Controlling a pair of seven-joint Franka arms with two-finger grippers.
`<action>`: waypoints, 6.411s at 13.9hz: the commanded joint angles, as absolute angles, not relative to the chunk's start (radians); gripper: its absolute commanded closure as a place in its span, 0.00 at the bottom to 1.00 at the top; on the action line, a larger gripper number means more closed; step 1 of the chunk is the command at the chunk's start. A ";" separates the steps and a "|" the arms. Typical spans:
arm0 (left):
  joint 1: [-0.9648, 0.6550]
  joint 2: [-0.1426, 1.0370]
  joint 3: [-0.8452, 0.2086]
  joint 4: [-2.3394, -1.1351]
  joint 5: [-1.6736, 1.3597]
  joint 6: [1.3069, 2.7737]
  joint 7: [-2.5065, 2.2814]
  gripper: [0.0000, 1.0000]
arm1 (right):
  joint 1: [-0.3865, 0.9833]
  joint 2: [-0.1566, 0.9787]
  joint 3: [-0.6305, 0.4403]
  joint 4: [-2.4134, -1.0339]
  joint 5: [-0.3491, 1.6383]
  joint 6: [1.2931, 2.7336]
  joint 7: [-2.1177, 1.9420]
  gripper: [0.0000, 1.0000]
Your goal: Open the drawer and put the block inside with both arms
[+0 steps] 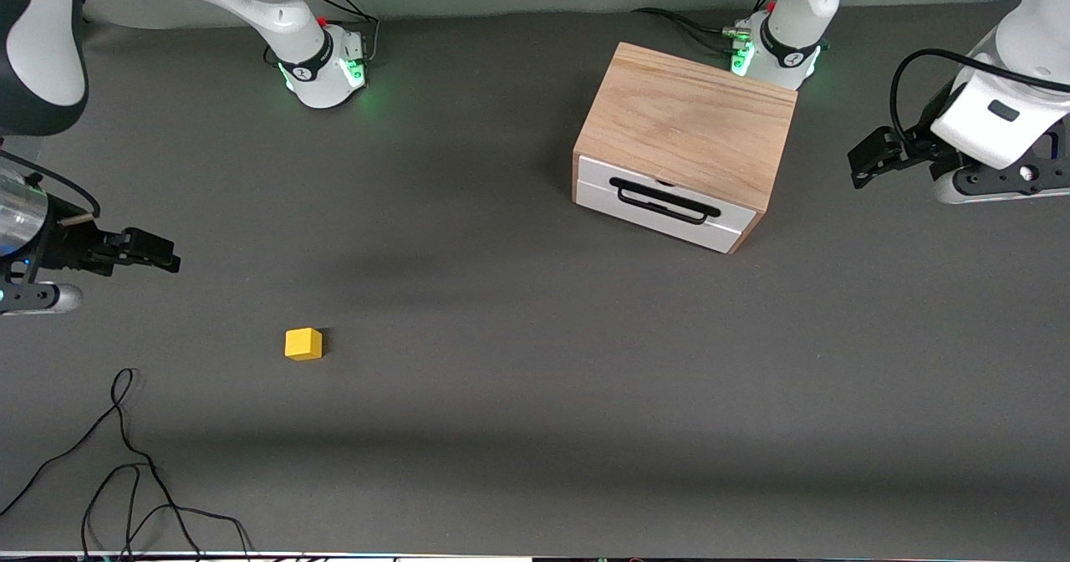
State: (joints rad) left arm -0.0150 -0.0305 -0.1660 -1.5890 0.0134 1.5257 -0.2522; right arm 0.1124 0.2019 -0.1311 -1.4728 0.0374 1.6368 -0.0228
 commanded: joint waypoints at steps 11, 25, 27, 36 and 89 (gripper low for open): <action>-0.035 0.011 -0.086 -1.563 0.008 1.529 0.026 0.00 | 0.109 0.256 -0.130 -1.448 0.026 1.704 -0.009 0.00; -0.288 0.339 -0.199 -1.578 -0.002 1.646 -1.119 0.00 | 0.117 0.305 -0.129 -1.448 0.018 1.730 -0.015 0.00; -0.293 0.370 -0.199 -1.589 -0.002 1.618 -1.286 0.00 | 0.117 0.319 -0.129 -1.447 0.020 1.733 -0.015 0.00; -0.361 0.488 -0.198 -1.591 -0.006 1.536 -1.603 0.01 | 0.120 0.367 -0.121 -1.447 0.032 1.879 -0.014 0.00; -0.402 0.647 -0.199 -1.364 0.080 1.669 -1.733 0.02 | 0.179 0.627 -0.124 -1.683 0.075 2.272 -0.049 0.00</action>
